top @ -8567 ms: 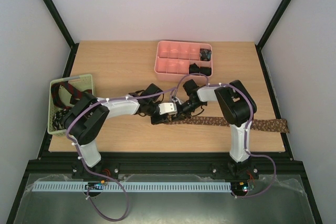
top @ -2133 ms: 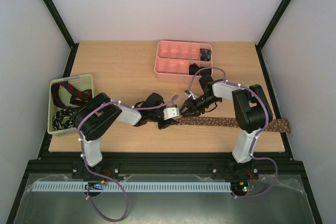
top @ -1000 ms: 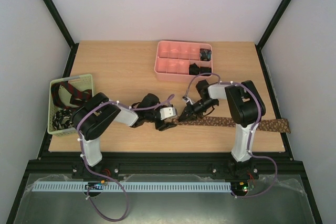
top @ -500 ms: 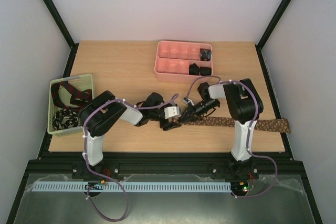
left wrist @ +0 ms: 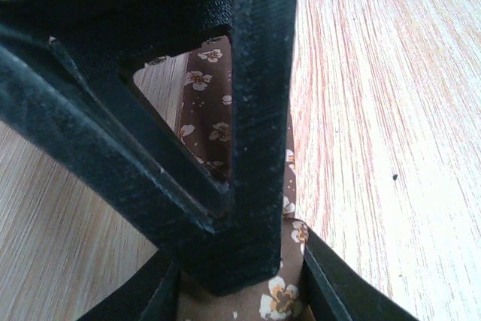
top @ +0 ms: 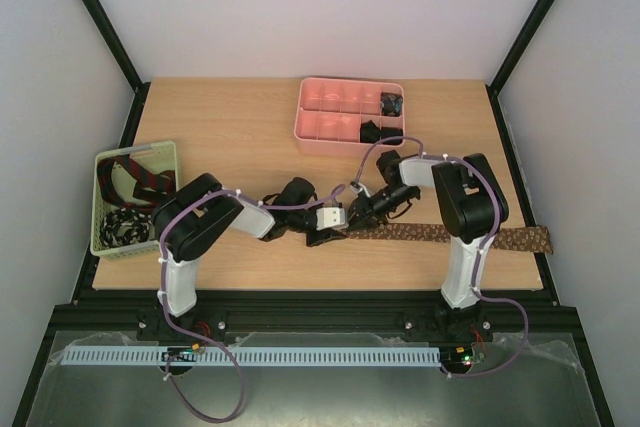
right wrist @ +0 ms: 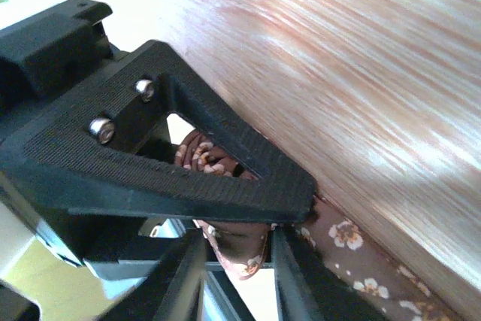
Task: Roll the ties
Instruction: Roll the tie at the center of the board.
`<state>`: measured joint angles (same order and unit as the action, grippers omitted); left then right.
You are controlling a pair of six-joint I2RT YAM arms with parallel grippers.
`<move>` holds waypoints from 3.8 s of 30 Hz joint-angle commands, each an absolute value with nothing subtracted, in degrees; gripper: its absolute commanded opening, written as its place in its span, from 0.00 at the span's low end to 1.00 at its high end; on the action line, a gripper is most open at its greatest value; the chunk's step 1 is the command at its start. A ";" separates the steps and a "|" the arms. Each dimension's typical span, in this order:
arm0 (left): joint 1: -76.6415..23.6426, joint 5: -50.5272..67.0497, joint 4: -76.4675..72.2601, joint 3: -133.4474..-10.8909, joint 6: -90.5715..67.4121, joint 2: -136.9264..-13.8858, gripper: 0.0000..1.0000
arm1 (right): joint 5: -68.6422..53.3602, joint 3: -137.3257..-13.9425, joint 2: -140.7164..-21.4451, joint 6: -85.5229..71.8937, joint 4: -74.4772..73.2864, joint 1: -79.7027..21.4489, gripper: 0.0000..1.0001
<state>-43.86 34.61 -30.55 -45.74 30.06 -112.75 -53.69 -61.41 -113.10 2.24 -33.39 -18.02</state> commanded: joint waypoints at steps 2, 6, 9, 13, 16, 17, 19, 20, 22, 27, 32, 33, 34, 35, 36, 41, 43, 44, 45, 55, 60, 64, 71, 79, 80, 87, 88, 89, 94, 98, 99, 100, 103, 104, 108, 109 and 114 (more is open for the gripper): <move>-43.82 30.64 -20.12 -43.11 31.55 -115.90 0.32 | -52.68 -62.36 -112.93 2.09 -36.21 -18.48 0.06; -43.28 31.42 -20.54 -42.38 31.30 -115.40 0.41 | -48.99 -62.10 -113.09 3.53 -36.35 -18.48 0.01; -41.54 34.67 -24.37 -40.25 28.85 -113.70 0.62 | -45.20 -61.06 -113.57 4.26 -35.38 -18.46 0.01; -40.32 36.80 -32.02 -36.41 25.35 -111.49 0.71 | -41.47 -58.97 -114.89 3.59 -31.38 -18.50 0.01; -40.17 39.19 -34.84 -35.76 23.93 -112.67 0.74 | -40.84 -58.29 -116.10 3.70 -30.85 -18.46 0.01; -40.17 39.75 -36.00 -35.74 23.27 -113.48 0.74 | -40.34 -58.15 -116.26 3.83 -30.68 -18.48 0.01; -40.17 40.41 -38.89 -35.93 21.44 -115.05 0.74 | -39.50 -57.75 -116.35 3.95 -30.36 -18.47 0.01; -40.17 40.66 -40.45 -36.20 20.36 -115.81 0.73 | -39.39 -57.67 -116.41 3.83 -30.05 -18.46 0.01; -40.37 40.91 -43.34 -36.69 18.56 -117.14 0.70 | -39.49 -57.70 -116.74 3.09 -29.28 -18.46 0.01; -41.05 40.99 -46.32 -37.44 17.16 -117.81 0.54 | -40.45 -57.97 -117.38 1.87 -27.88 -18.46 0.01; -42.41 36.34 -39.66 -37.67 22.59 -114.88 0.32 | -39.79 -60.70 -115.87 2.26 -31.43 -18.29 0.09; -42.45 34.99 -37.12 -37.91 23.04 -114.29 0.28 | -39.24 -61.66 -115.20 2.71 -33.13 -18.10 0.14; -42.49 33.50 -35.34 -38.17 23.56 -113.62 0.26 | -38.73 -62.78 -114.17 3.39 -35.00 -17.91 0.18; -42.63 31.93 -33.46 -38.28 24.05 -113.04 0.25 | -38.49 -63.69 -112.98 4.12 -36.72 -17.77 0.22; -42.81 30.68 -31.36 -38.62 24.76 -112.46 0.25 | -38.39 -64.74 -111.86 4.73 -38.63 -17.68 0.27; -42.96 27.02 -25.19 -39.55 25.57 -111.19 0.25 | -42.77 -68.19 -108.95 5.14 -45.89 -17.80 0.40; -42.99 26.32 -24.32 -39.75 25.75 -110.90 0.25 | -45.63 -68.59 -108.79 4.25 -46.96 -18.17 0.42; -43.08 26.05 -24.08 -39.87 25.67 -110.85 0.25 | -46.23 -68.68 -108.86 3.89 -47.09 -18.64 0.42; -43.27 25.75 -23.86 -39.93 25.67 -110.91 0.25 | -46.96 -68.61 -109.03 3.73 -47.06 -19.17 0.42; -43.86 24.95 -23.30 -40.29 24.43 -111.24 0.29 | -42.58 -67.59 -113.32 3.50 -43.64 -21.21 0.15; -43.35 27.76 -24.32 -39.52 25.34 -109.84 0.53 | -39.52 -66.51 -114.26 4.26 -43.26 -20.37 0.01; -42.27 32.17 -29.01 -37.74 25.86 -106.60 0.71 | -41.58 -64.57 -114.25 4.69 -42.20 -19.25 0.01; -43.12 33.31 -31.51 -42.30 26.02 -112.73 0.84 | -44.33 -63.89 -114.72 5.74 -42.05 -17.67 0.01; -45.39 33.08 -29.32 -47.78 28.64 -119.53 0.83 | -49.67 -65.30 -113.61 4.17 -42.03 -17.69 0.01; -45.43 33.12 -28.49 -48.12 28.73 -119.99 0.80 | -50.00 -65.38 -113.52 4.14 -42.01 -17.67 0.01; -45.24 32.12 -23.14 -46.44 32.06 -120.04 0.50 | -50.54 -65.43 -112.44 4.57 -42.97 -17.42 0.02; -44.97 32.36 -22.75 -46.00 32.36 -119.64 0.47 | -50.52 -65.35 -112.37 4.61 -43.02 -17.17 0.01; -44.78 32.36 -22.23 -45.53 32.84 -119.22 0.42 | -50.46 -65.23 -112.33 4.76 -43.17 -16.86 0.01; -44.13 32.79 -21.30 -43.86 33.89 -118.13 0.34 | -49.18 -64.65 -112.65 5.17 -43.51 -15.83 0.01; -43.45 34.86 -24.01 -43.13 31.28 -117.36 0.56 | -45.48 -61.90 -114.37 4.53 -41.03 -15.87 0.01; -43.11 35.26 -24.90 -43.18 30.08 -117.27 0.61 | -44.73 -61.38 -115.14 4.55 -40.55 -15.89 0.01; -42.82 35.70 -25.79 -43.16 28.98 -117.21 0.63 | -44.27 -60.93 -116.04 4.57 -40.33 -15.91 0.01; -41.61 37.06 -29.86 -42.06 26.02 -116.18 0.70 | -41.95 -60.14 -117.46 4.74 -39.02 -15.87 0.01; -41.24 37.61 -31.25 -41.61 25.16 -115.66 0.71 | -40.93 -59.88 -117.67 4.70 -38.56 -15.85 0.01; -40.69 39.17 -37.10 -39.31 22.74 -114.04 0.74 | -39.34 -59.62 -118.95 4.45 -37.96 -15.82 0.01; -40.74 39.42 -38.90 -38.73 22.25 -114.00 0.74 | -39.11 -59.69 -119.16 4.22 -37.68 -15.82 0.01; -42.00 38.45 -43.61 -38.67 23.33 -115.14 0.70 | -38.90 -61.70 -121.45 5.00 -39.12 -15.83 0.01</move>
<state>-41.15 38.70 -42.87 -39.97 23.68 -113.51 -48.64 -62.06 -116.29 4.82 -39.70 -15.46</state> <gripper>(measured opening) 0.713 0.017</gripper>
